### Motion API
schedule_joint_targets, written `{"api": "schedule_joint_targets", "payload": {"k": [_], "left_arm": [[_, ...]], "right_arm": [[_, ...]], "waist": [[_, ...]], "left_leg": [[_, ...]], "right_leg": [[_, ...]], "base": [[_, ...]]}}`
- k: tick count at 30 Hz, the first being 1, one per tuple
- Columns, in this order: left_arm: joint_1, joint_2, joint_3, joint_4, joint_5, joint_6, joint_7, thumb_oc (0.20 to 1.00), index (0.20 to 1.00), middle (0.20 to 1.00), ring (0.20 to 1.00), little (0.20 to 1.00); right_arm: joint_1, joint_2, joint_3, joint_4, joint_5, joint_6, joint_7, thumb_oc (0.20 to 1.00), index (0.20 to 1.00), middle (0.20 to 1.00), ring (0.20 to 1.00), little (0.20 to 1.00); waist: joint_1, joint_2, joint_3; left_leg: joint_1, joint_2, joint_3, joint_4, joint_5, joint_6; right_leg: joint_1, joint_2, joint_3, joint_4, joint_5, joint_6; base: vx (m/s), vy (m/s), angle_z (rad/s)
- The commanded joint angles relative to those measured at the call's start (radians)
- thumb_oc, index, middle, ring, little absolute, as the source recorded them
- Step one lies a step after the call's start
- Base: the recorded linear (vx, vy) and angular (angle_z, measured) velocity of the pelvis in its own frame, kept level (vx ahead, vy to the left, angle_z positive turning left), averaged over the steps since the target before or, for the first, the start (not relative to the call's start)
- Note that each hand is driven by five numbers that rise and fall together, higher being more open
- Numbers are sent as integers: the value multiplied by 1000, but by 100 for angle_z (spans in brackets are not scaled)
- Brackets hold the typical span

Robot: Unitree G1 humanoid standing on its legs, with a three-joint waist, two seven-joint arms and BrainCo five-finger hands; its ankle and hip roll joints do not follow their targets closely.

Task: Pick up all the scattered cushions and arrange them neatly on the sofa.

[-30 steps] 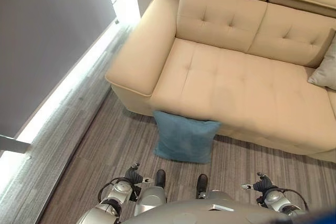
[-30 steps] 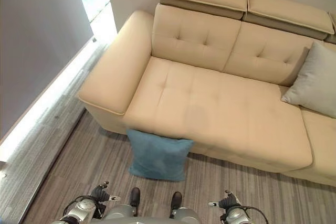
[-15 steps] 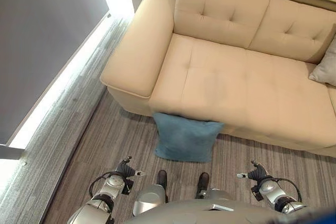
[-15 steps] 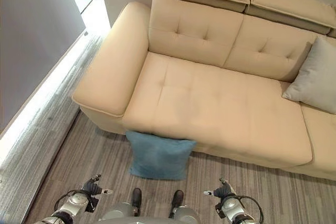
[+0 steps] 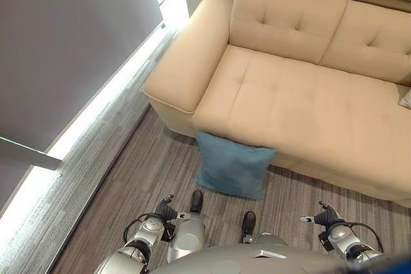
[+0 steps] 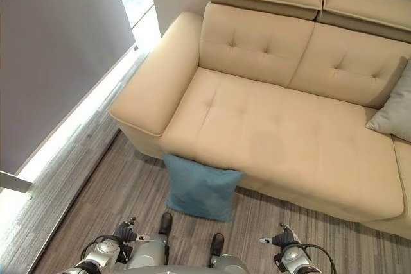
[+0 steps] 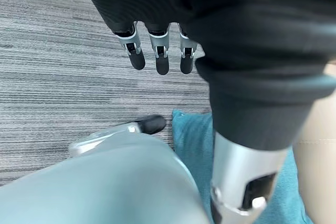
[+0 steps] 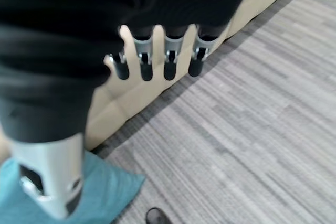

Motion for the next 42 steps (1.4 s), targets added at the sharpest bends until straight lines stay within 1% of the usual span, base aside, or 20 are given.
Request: {"api": "schedule_joint_targets", "payload": {"k": [1, 5, 8, 9, 10, 13, 14, 15, 19, 22, 24, 25, 26, 27, 28, 29, 32, 34, 36, 42], "left_arm": [[-43, 25, 3, 10, 2, -26, -3, 1000, 1000, 1000, 1000, 1000], [-59, 58, 13, -12, -8, -28, 7, 1000, 1000, 1000, 1000, 1000], [-68, 79, 25, -21, -22, -31, 14, 1000, 1000, 1000, 1000, 1000], [-66, 85, 23, -17, -26, -34, 18, 1000, 1000, 1000, 1000, 1000], [-63, 86, 26, -17, -28, -35, 18, 1000, 1000, 1000, 1000, 1000], [-64, 81, 23, -8, -19, -35, 20, 1000, 1000, 1000, 1000, 1000], [-67, 77, 26, -5, -22, -37, 20, 1000, 1000, 1000, 1000, 1000], [-68, 72, 34, -4, -31, -39, 23, 1000, 1000, 1000, 1000, 1000], [-68, 63, 33, -24, -44, -42, 32, 1000, 1000, 1000, 1000, 1000], [-90, 67, 32, -54, -66, -46, 53, 1000, 1000, 1000, 1000, 1000], [-161, 72, 17, -107, -127, -63, 98, 1000, 1000, 1000, 1000, 1000], [-199, 76, 5, -127, -152, -73, 117, 1000, 1000, 1000, 1000, 1000], [-219, 80, -5, -138, -159, -77, 131, 1000, 1000, 1000, 1000, 1000], [-249, 80, -20, -153, -171, -81, 146, 1000, 1000, 1000, 1000, 1000], [-266, 80, -28, -159, -171, -83, 157, 1000, 1000, 1000, 1000, 1000], [-301, 76, -39, -179, -184, -98, 190, 1000, 1000, 1000, 1000, 1000], [-320, 67, -39, -202, -224, -122, 222, 1000, 1000, 1000, 1000, 1000], [-335, 59, -33, -197, -277, -138, 232, 1000, 1000, 1000, 1000, 1000], [-384, 58, -30, -202, -341, -158, 249, 1000, 1000, 1000, 1000, 1000], [-513, 77, -63, -200, -344, -162, 272, 1000, 1000, 1000, 1000, 1000]], "right_arm": [[-4, 5, 19, -13, 19, -4, -10, 1000, 1000, 1000, 1000, 1000], [-17, 15, 20, -27, 22, -2, -12, 1000, 1000, 1000, 1000, 1000], [-31, 19, 23, -38, 28, -6, -18, 1000, 1000, 1000, 1000, 1000], [-33, 18, 25, -40, 38, -9, -20, 1000, 1000, 1000, 1000, 1000], [-33, 16, 25, -40, 39, -9, -20, 1000, 1000, 1000, 1000, 1000], [-33, 8, 28, -37, 33, -9, -23, 1000, 1000, 1000, 1000, 1000], [-31, 5, 27, -33, 34, -10, -24, 1000, 1000, 1000, 1000, 1000], [-28, 4, 28, -22, 33, -8, -28, 1000, 1000, 1000, 1000, 1000], [-3, 5, 17, -13, 46, -13, -27, 1000, 1000, 1000, 1000, 1000], [-8, 8, -7, -25, 88, -25, -34, 1000, 1000, 1000, 1000, 1000], [-61, 5, -42, -66, 170, -48, -59, 1000, 1000, 1000, 1000, 1000], [-92, -3, -50, -77, 191, -51, -73, 1000, 1000, 1000, 1000, 1000], [-102, -5, -56, -87, 203, -57, -84, 1000, 1000, 1000, 1000, 1000], [-112, -8, -68, -110, 214, -64, -105, 1000, 1000, 1000, 1000, 1000], [-117, -6, -72, -124, 217, -68, -120, 1000, 1000, 1000, 1000, 1000], [-129, -6, -75, -170, 234, -86, -149, 1000, 1000, 1000, 1000, 1000], [-156, -9, -78, -210, 274, -112, -181, 1000, 1000, 1000, 1000, 1000], [-189, -6, -74, -228, 302, -129, -206, 1000, 1000, 1000, 1000, 1000], [-260, 6, -63, -264, 347, -158, -247, 1000, 1000, 1000, 1000, 1000], [-385, 4, -38, -272, 382, -181, -285, 1000, 1000, 1000, 1000, 1000]], "waist": [[-3, -38, -33], [9, -51, -24], [21, -52, -15], [16, -54, -16], [13, -53, -15], [7, -50, -5], [2, -50, -6], [7, -51, -4], [0, -50, -22], [-5, -46, -8], [-9, -37, 69], [-9, -27, 105], [-8, -21, 118], [-3, -15, 121], [2, -12, 126], [7, -6, 127], [1, -1, 147], [-6, 1, 168], [-25, 5, 199], [-56, 10, 215]], "left_leg": [[-19, -66, 21, 82, -50, 51], [-11, -79, 57, 111, -88, 79], [1, -73, 71, 109, -98, 86], [16, -79, 69, 92, -94, 90], [26, -82, 69, 84, -94, 91], [34, -85, 85, 75, -94, 85], [37, -91, 76, 61, -91, 86], [39, -89, 78, 56, -90, 80], [82, -76, 70, 12, -81, 67], [80, -67, 64, 10, -78, 61], [-32, -57, 45, 94, -77, 58], [-124, -64, 30, 164, -74, 60], [-175, -71, 22, 200, -72, 61], [-259, -75, 9, 251, -71, 62], [-289, -76, 0, 264, -68, 60], [-327, -70, -17, 283, -89, 49], [-372, -67, -21, 292, -79, 42], [-409, -65, -17, 309, -77, 41], [-493, -62, -10, 345, -75, 44], [-652, -61, 9, 400, -80, 49]], "right_leg": [[19, -73, 29, 78, -26, 158], [-28, -119, 25, 158, -3, 183], [-65, -132, -13, 202, 12, 190], [-86, -104, -5, 198, 12, 177], [-93, -95, -2, 185, 16, 176], [-94, -102, -39, 130, 29, 179], [-100, -81, 4, 124, 26, 175], [-91, -90, -21, 101, 42, 179], [-38, -74, -37, 58, 27, 168], [-41, -71, -45, 70, 13, 162], [-142, -81, -61, 156, -3, 144], [-233, -92, -73, 238, -8, 129], [-282, -99, -83, 279, -12, 122], [-359, -110, -101, 334, -24, 116], [-387, -115, -109, 352, -27, 114], [-429, -119, -111, 389, -62, 117], [-478, -126, -106, 419, -77, 108], [-516, -129, -95, 443, -82, 103], [-613, -138, -78, 492, -81, 104], [-774, -155, -37, 542, -75, 106]], "base": [[187, 255, -56], [98, 184, -54], [44, 65, -41], [88, 56, -33], [97, 58, -22], [31, -7, 5], [14, -98, 15], [56, -131, 12], [83, -110, 14], [-76, -103, 16], [-436, -88, 33], [-401, -25, 25], [-390, -24, 58], [-241, -29, 73], [-143, -71, 77], [-60, -61, 39], [-77, 7, 19], [-108, 39, -3], [-139, 86, -10], [-42, 73, -9]]}}
